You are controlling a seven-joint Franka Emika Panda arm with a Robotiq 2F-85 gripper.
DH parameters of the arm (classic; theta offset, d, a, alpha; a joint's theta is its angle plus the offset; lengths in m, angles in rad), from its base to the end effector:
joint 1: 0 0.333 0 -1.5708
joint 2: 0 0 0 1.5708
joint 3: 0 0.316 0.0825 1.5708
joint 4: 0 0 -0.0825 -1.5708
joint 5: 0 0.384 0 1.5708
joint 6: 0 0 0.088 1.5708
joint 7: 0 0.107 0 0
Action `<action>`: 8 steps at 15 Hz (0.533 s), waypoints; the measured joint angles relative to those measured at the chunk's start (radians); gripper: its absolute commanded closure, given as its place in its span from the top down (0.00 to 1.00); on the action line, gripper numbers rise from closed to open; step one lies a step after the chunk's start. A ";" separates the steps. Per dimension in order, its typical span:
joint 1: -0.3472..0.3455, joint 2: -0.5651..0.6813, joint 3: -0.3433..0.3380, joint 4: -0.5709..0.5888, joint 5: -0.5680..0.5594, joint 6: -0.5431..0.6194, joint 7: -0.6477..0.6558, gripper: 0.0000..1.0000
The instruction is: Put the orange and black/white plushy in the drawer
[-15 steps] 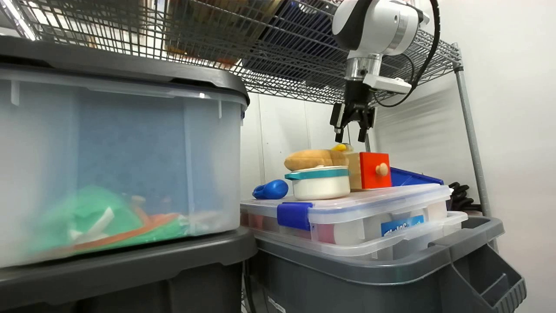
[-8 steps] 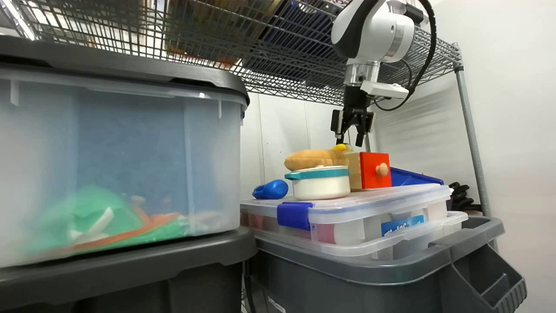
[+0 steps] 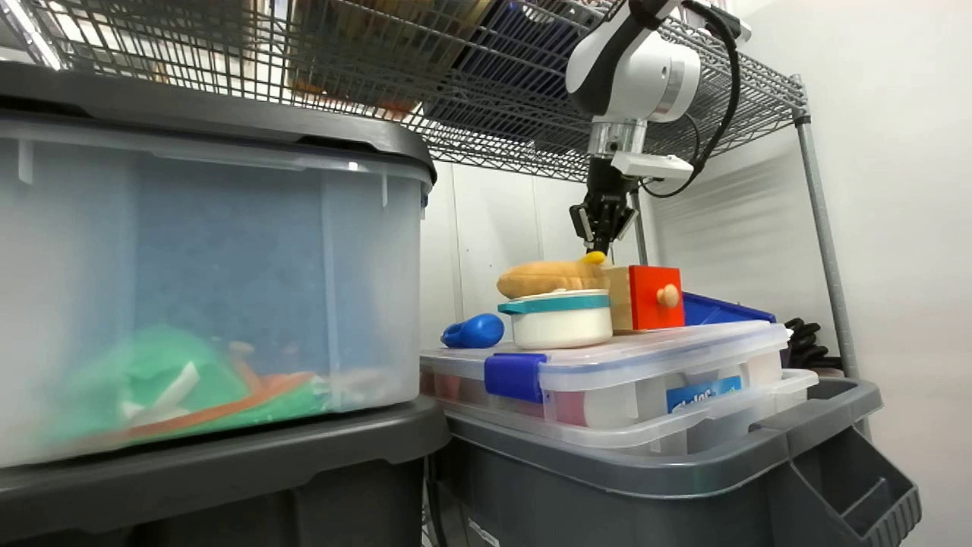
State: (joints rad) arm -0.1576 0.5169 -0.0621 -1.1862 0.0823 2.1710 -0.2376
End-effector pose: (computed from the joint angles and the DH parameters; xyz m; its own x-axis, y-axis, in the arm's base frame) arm 0.7314 -0.1473 0.5428 0.8927 0.0162 0.4504 -0.0105 -0.9983 0.0567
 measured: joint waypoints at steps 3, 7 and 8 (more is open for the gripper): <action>0.001 0.026 0.002 0.047 0.000 -0.022 0.002 0.02; 0.002 0.032 0.002 0.061 0.000 -0.030 0.002 0.01; 0.002 0.032 0.002 0.061 0.000 -0.030 0.002 0.01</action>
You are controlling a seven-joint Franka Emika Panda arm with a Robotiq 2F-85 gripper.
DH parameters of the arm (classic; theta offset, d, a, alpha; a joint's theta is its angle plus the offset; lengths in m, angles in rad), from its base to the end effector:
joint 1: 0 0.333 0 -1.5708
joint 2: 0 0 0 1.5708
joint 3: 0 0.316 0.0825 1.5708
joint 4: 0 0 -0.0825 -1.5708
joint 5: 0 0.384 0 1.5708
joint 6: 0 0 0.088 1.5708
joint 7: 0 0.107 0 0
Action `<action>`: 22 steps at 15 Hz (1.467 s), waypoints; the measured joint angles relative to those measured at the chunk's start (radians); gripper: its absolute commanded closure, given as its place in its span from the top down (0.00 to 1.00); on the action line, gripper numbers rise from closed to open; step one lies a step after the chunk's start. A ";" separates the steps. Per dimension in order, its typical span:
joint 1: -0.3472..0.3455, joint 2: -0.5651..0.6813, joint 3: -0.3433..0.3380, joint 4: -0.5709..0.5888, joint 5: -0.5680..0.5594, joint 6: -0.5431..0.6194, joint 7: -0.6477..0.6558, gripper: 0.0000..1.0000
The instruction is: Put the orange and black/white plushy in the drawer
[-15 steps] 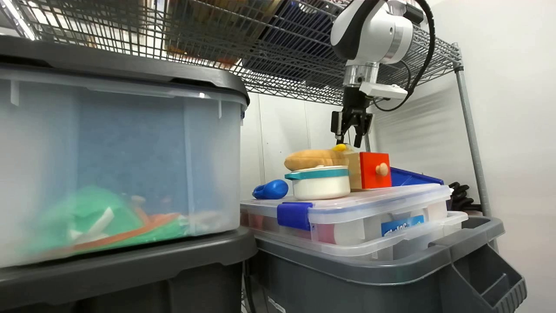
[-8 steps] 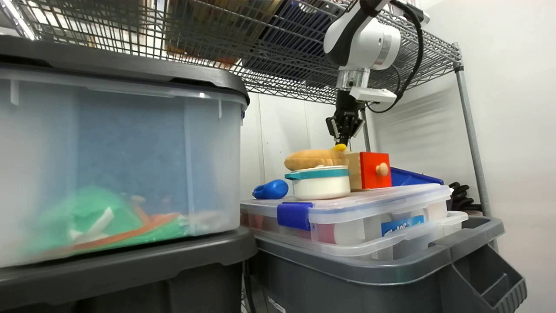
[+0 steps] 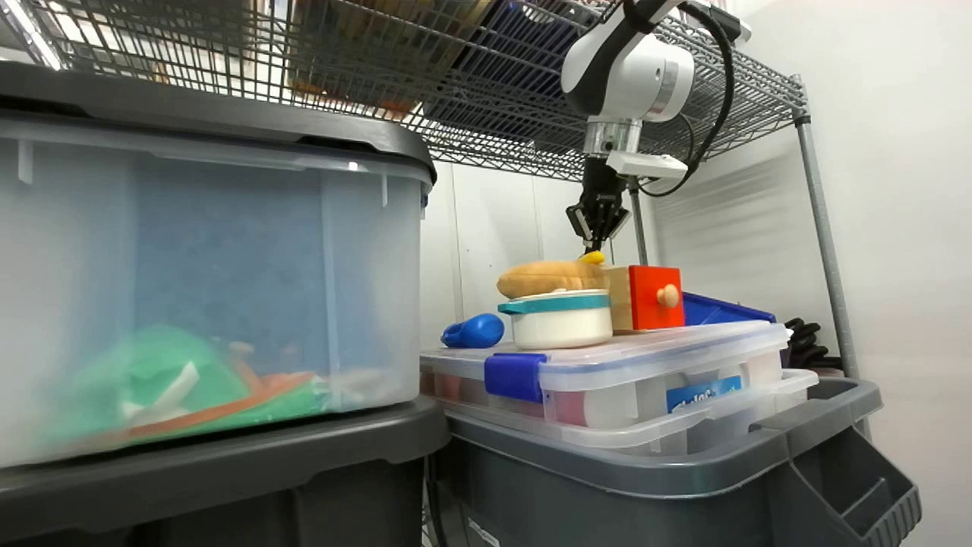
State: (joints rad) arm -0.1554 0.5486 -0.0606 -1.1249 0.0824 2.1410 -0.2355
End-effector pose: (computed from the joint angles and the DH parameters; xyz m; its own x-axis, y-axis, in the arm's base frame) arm 0.7383 -0.1446 0.5470 0.8928 0.0205 0.4501 -0.0054 -0.9984 0.0562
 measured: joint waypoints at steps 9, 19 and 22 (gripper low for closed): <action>0.000 0.000 0.000 0.000 0.000 0.000 0.000 0.01; -0.004 -0.009 -0.001 -0.017 0.000 0.001 -0.004 0.01; -0.005 -0.028 -0.001 -0.048 0.001 0.004 -0.007 0.01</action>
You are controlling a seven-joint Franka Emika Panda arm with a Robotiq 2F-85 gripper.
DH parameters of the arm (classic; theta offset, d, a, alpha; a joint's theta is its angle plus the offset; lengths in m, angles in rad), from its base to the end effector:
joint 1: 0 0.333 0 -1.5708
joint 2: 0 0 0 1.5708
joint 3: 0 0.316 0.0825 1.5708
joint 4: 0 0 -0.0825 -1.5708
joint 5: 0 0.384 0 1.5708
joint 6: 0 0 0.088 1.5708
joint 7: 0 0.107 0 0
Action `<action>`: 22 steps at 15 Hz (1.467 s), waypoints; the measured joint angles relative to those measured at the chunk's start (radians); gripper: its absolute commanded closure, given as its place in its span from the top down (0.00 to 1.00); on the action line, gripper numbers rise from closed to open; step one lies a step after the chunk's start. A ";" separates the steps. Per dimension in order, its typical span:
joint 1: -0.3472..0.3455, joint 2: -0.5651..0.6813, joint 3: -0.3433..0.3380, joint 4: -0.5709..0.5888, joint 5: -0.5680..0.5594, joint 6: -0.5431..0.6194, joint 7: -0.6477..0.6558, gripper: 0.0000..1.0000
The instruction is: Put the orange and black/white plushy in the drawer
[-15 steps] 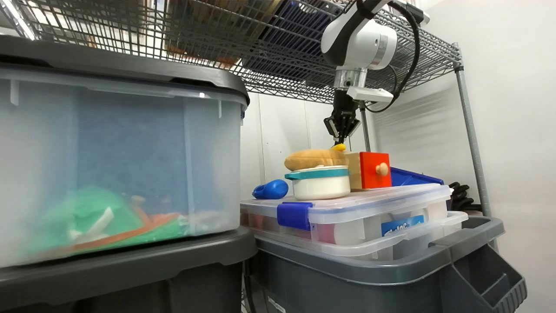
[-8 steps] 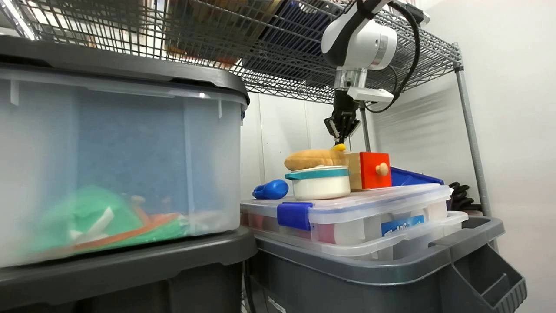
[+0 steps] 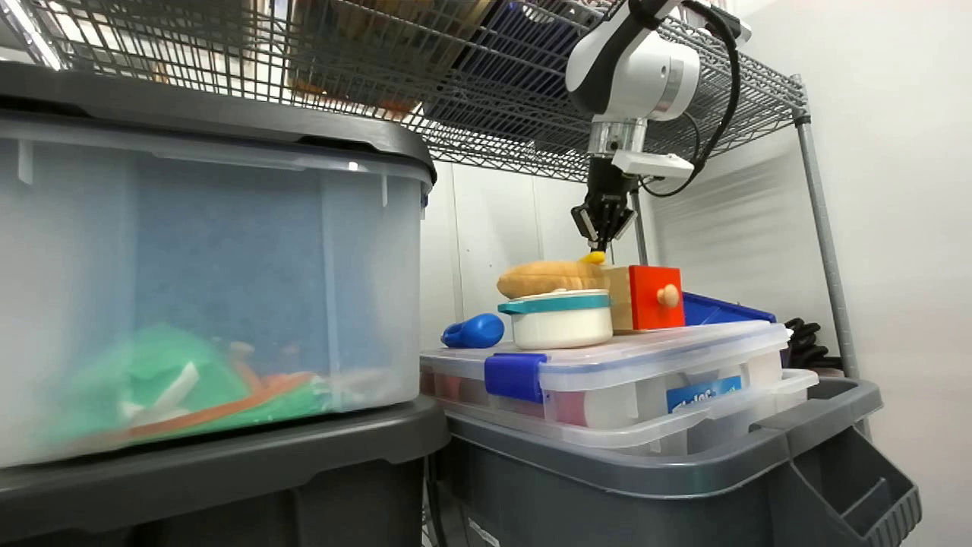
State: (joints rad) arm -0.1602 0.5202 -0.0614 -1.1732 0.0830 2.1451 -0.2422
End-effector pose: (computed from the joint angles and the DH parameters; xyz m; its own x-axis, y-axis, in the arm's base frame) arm 0.7308 -0.1483 0.5438 0.8996 0.0185 0.4362 -0.0058 -0.9985 0.0544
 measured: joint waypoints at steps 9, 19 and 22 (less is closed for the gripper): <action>-0.001 -0.039 0.000 -0.067 0.000 0.032 -0.003 0.01; -0.005 -0.100 0.001 -0.173 0.003 0.088 -0.012 0.01; -0.010 -0.128 0.002 -0.213 0.003 0.099 -0.018 0.01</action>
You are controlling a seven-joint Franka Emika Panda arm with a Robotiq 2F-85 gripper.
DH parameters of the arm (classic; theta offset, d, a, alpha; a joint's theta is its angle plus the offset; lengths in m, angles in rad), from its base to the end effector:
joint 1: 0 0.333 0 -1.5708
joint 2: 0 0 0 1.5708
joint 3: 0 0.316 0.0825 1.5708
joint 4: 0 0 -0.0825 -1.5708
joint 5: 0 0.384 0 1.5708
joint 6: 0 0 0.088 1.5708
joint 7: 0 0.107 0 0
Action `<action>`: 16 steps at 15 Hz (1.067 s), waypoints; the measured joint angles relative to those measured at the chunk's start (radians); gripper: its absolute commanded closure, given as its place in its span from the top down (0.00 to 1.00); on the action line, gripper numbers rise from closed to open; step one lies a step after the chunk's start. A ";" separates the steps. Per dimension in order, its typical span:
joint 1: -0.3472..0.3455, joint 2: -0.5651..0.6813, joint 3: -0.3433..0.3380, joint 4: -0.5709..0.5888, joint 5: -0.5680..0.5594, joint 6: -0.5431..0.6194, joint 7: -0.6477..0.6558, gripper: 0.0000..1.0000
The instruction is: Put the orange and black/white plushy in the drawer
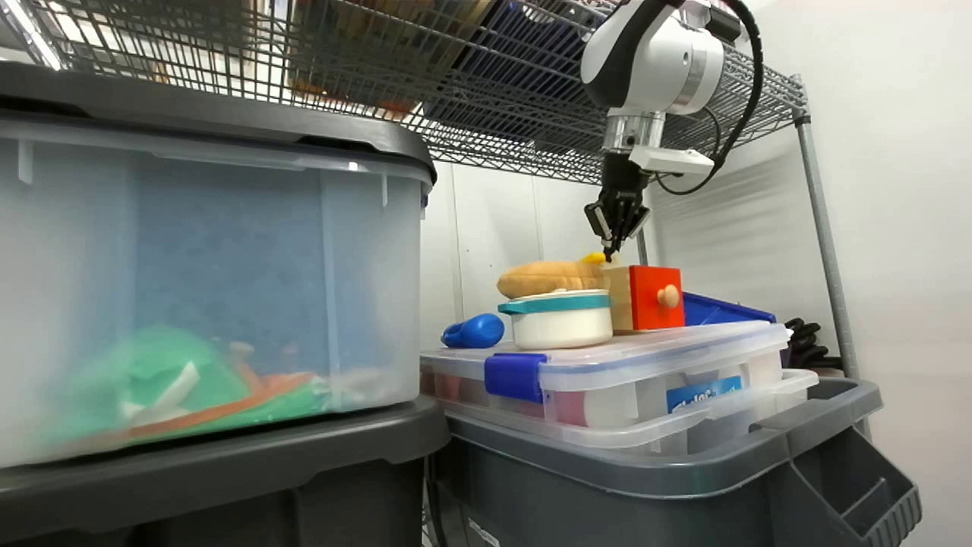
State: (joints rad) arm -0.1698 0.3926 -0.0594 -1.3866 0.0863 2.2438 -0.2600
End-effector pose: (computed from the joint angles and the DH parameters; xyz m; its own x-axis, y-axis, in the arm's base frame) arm 0.7000 -0.1526 0.5389 0.8938 0.0157 0.4483 -0.0103 -0.9984 0.0554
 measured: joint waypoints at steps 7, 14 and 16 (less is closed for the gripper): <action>-0.005 -0.087 0.001 -0.104 0.002 0.011 -0.021 0.01; -0.004 -0.178 0.007 -0.194 0.025 0.011 -0.038 0.01; -0.002 -0.199 0.008 -0.217 0.030 0.011 -0.047 0.01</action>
State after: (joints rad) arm -0.1717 0.1932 -0.0518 -1.6038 0.1165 2.2548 -0.3074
